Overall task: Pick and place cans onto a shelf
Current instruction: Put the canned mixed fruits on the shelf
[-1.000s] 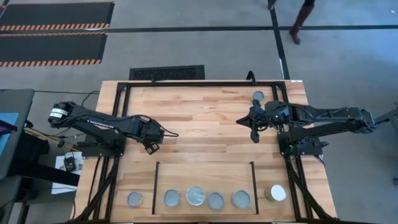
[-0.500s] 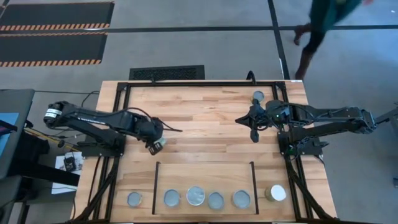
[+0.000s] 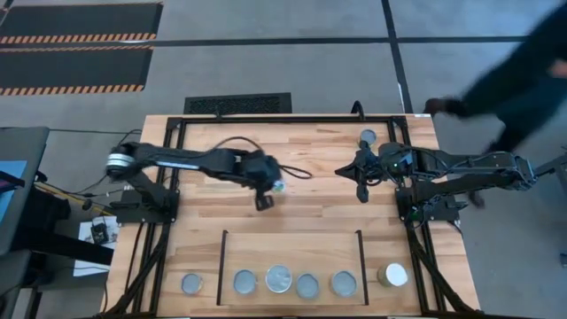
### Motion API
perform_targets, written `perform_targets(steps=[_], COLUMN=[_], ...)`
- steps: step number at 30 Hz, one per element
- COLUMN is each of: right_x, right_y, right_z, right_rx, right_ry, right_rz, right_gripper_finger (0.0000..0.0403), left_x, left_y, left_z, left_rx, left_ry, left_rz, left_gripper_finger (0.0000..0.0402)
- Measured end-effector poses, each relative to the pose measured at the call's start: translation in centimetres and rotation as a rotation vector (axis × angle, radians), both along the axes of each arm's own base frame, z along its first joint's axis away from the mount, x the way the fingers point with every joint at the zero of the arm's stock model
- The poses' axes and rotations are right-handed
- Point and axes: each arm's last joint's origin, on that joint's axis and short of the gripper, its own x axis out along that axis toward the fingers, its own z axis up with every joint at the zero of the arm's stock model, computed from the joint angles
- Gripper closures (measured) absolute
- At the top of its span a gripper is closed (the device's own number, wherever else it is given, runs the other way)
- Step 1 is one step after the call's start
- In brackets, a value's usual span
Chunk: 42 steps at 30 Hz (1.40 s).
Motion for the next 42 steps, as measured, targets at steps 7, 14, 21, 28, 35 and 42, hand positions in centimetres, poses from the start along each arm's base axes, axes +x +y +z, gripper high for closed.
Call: perform_targets(steps=[7, 14, 21, 28, 35, 42], right_x=[0.1, 0.1, 0.1, 0.2, 0.2, 0.2], right_y=[0.0, 0.0, 0.0, 0.0, 0.0, 0.0], right_z=[0.1, 0.1, 0.3, 0.5, 0.5, 0.5], right_rx=[-0.001, -0.001, -0.003, -0.004, -0.004, -0.003], right_ry=[-0.013, -0.014, -0.036, -0.05, -0.05, -0.05], right_rz=[0.001, 0.001, 0.002, 0.002, 0.002, 0.002], right_gripper_finger=[0.0395, 0.0395, 0.0395, 0.0395, 0.039, 0.0382], left_x=[5.8, 8.3, 9.1, 9.1, 9.7, 8.7], left_y=[-0.2, -0.6, -1.4, -1.9, -1.9, -2.5], left_z=[-1.7, -3.9, -5.8, -5.7, -2.5, 2.0], left_rx=[0.001, -0.034, -0.06, -0.078, -0.054, -0.025], left_ry=[0.033, 0.073, 0.103, 0.09, 0.05, -0.073], left_rz=[-0.168, -0.226, -0.253, -0.23, -0.259, -0.27], left_gripper_finger=[0.0401, 0.0401, 0.0399, 0.0368, 0.033, 0.0355])
